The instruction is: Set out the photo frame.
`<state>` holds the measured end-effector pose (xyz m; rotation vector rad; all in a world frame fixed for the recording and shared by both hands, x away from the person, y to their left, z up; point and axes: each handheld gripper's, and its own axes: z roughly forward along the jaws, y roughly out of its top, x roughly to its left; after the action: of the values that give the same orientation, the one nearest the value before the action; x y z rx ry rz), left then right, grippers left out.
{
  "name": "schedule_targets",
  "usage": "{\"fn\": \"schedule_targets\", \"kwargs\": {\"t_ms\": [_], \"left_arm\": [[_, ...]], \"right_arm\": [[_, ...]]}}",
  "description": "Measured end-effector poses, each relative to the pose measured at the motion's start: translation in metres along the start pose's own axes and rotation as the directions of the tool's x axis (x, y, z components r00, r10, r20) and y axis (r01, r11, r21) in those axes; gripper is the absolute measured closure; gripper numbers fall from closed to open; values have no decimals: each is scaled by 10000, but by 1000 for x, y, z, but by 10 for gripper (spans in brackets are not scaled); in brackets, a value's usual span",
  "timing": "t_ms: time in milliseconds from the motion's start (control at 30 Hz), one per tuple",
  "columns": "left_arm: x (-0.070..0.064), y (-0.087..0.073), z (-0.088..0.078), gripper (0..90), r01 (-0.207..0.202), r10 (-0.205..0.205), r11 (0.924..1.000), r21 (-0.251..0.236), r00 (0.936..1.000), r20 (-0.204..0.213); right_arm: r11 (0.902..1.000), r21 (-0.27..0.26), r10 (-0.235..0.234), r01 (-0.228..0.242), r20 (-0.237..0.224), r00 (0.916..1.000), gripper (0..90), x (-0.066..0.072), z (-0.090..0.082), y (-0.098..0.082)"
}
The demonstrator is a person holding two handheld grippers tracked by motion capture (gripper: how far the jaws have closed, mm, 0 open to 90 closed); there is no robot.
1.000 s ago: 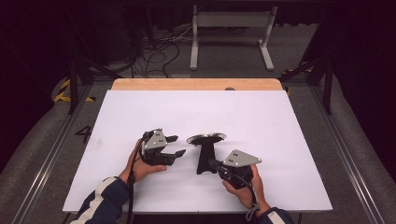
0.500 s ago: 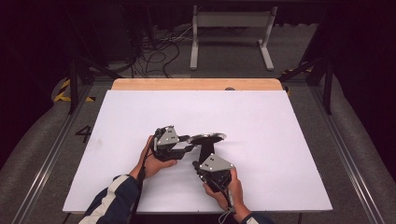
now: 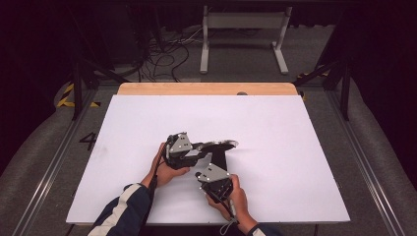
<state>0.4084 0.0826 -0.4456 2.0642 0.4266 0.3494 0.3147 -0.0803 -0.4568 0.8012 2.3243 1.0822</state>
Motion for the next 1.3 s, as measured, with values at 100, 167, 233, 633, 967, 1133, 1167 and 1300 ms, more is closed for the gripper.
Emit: {"fn": "schedule_targets", "kwargs": {"t_ms": [100,167,233,633,967,1133,1167,1300], "left_arm": [[-1,0,1,689,36,-36,9999,-115,10000,24],[0,0,-1,675,210,-206,9993,-316,9997,146],[-1,0,-1,682,153,-149,9995,-290,9998,151],[-7,3,-4,733,-281,279,9996,-97,9994,-195],[-18,2,-10,763,-791,799,9968,146,9949,-616],[-22,2,-12,766,-1041,1060,9941,297,9918,-714],[-22,2,-12,766,-1049,1068,9940,297,9917,-712],[-25,2,-13,766,-1120,1144,9931,360,9908,-717]], "right_arm": [[9999,-33,146,-146,150,9998,900,-2,1,-1],[9995,-48,301,-300,285,9991,900,-4,2,-3],[9988,-108,479,-476,319,9983,900,-7,1,-4],[9966,125,807,-813,445,9957,900,-11,-3,-7],[9941,248,1039,-1053,526,9932,900,-21,-5,-13],[9936,248,1087,-1099,433,9931,900,-24,-7,-15],[9930,265,1144,-1155,399,9926,900,-25,-8,-15],[9910,267,1299,-1310,398,9907,900,-31,-11,-18]]}}
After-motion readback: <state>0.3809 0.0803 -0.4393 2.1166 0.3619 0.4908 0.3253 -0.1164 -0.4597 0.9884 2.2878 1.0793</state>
